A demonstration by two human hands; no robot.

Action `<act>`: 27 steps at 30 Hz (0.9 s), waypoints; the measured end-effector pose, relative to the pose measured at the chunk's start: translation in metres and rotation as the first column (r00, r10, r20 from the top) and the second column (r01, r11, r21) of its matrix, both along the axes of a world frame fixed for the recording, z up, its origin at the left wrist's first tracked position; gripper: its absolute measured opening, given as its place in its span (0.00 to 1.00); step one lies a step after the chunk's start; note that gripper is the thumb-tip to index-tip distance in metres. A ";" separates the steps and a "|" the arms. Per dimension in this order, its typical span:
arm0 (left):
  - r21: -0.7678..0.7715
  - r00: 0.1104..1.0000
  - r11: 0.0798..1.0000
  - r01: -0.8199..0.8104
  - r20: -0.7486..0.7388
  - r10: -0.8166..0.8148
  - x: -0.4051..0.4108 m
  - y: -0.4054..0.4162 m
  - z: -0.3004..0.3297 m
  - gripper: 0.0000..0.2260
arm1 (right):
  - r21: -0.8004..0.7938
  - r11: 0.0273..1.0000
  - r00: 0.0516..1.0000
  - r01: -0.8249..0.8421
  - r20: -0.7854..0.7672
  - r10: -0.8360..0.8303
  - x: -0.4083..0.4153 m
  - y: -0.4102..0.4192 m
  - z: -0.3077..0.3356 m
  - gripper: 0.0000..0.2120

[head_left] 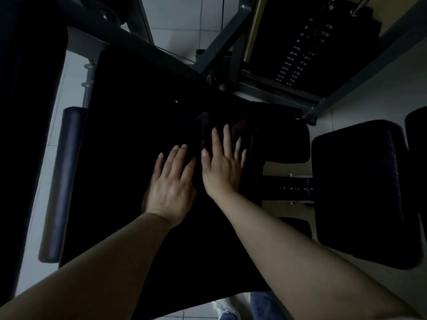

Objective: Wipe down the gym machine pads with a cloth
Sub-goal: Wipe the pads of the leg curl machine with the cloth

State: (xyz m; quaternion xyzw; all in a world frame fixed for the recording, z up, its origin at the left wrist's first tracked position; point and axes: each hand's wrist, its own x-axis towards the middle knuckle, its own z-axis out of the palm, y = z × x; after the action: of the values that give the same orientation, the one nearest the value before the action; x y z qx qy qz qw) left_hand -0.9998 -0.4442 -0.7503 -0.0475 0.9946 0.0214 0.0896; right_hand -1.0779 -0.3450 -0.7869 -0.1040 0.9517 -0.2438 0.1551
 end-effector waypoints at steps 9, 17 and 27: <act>-0.020 1.000 1.000 0.002 -0.008 -0.003 0.000 0.000 -0.002 0.26 | -0.223 0.957 0.982 -0.188 -0.049 0.181 -0.008 -0.006 0.009 0.24; 0.007 0.999 1.000 -0.015 -0.035 0.016 0.002 0.001 -0.003 0.26 | -0.034 0.988 0.988 -0.151 -0.026 0.150 -0.097 -0.052 0.007 0.24; 0.070 0.992 0.996 -0.060 -0.104 0.067 0.004 0.003 -0.002 0.21 | -0.075 0.992 0.992 -0.104 0.059 0.109 0.143 0.048 0.011 0.26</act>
State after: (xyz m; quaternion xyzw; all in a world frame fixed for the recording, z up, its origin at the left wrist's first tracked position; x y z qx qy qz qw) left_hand -0.9955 -0.4413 -0.7524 -0.0749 0.9947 0.0598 0.0373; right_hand -0.9352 -0.2973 -0.7756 -0.1523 0.9301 -0.2722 0.1941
